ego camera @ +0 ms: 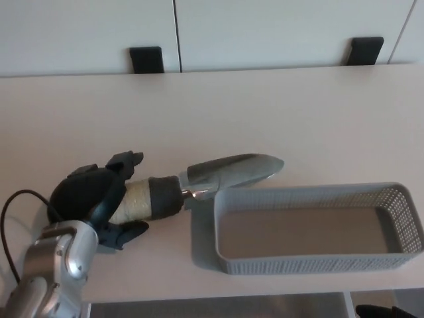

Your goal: The robot walks towards a desk on which a shovel is kept on the left hand side and a container is kept on the right hand side. The robot picks up the shovel using its left hand and places it in the container.

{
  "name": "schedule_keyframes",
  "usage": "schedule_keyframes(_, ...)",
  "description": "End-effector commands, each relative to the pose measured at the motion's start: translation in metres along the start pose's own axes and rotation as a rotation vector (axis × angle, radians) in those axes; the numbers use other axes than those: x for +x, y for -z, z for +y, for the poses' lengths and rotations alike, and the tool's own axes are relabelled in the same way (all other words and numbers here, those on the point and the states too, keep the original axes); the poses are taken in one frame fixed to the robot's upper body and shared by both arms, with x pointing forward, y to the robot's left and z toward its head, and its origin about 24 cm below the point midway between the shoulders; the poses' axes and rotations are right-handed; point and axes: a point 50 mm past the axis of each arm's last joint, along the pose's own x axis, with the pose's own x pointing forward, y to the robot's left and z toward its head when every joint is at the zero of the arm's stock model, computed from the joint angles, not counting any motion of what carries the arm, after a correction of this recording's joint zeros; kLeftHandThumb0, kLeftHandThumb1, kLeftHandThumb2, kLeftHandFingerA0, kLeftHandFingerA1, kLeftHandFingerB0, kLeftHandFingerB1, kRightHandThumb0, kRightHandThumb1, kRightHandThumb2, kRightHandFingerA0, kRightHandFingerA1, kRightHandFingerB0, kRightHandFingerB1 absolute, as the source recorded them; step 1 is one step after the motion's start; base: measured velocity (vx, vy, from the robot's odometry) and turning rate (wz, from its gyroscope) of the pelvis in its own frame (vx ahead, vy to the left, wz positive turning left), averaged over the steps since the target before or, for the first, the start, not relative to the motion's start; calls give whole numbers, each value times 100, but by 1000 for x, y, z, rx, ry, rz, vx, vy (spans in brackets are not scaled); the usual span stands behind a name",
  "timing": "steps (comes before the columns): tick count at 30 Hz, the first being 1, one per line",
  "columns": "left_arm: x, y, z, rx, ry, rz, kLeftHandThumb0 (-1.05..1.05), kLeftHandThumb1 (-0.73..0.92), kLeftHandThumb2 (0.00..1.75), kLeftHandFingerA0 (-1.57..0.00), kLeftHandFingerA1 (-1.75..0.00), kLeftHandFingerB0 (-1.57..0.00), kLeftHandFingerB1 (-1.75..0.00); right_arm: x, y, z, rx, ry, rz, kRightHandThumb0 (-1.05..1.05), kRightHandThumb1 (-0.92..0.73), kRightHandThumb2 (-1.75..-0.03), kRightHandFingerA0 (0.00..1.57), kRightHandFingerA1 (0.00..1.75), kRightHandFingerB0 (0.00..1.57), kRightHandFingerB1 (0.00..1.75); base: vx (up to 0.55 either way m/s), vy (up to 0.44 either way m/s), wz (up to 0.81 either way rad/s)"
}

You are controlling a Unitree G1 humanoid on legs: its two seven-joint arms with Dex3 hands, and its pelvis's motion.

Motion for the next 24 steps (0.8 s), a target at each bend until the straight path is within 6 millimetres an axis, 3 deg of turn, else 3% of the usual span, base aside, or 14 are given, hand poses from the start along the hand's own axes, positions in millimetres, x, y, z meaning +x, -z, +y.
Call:
schedule_keyframes(1,1,22,-27,-212,326,-22,-27,89,66,-108,-73,-68,-44,0,-8,-9,-47,3,-21,6,-59,-58,66,59,43,48,0,0,0)
schedule_keyframes(2,1,24,-29,-225,337,-22,-25,87,67,-109,-98,-78,-56,-1,-8,-10,-46,3,-21,6,-59,-57,67,59,42,47,0,0,0)
schedule_keyframes(4,4,25,-26,-235,334,-28,-28,88,69,-103,-143,-65,-100,2,-11,-11,-49,4,-32,6,-59,-57,67,60,42,47,0,0,0)
schedule_keyframes(6,6,25,-20,-258,308,-57,-29,87,67,-84,-164,-53,-123,5,-14,-11,-20,9,-32,9,-60,-58,67,61,42,48,0,0,0)
schedule_keyframes(8,6,27,-19,-288,283,-66,-31,86,69,-80,-168,-47,-122,6,-15,-10,-12,13,-27,9,-59,-58,65,60,43,48,0,0,0)
schedule_keyframes(16,7,31,-12,-407,189,-77,-34,84,71,-82,-168,-48,-125,6,-14,-9,-21,12,-24,9,-59,-57,69,62,45,49,0,0,0)
schedule_keyframes(18,6,29,-10,-454,138,-88,-34,87,66,-92,-161,-55,-122,5,-13,-10,-28,5,-24,10,-59,-58,69,62,45,49,0,0,0)
schedule_keyframes(23,6,15,10,-550,23,-144,-36,88,66,-93,-159,-58,-120,7,-16,-10,-22,10,-20,10,-58,-57,69,62,47,50,0,0,0)
schedule_keyframes(24,5,10,16,-567,5,-170,-38,85,74,-89,-163,-54,-120,8,-15,-10,-37,7,-21,8,-57,-57,72,63,46,50,0,0,0)
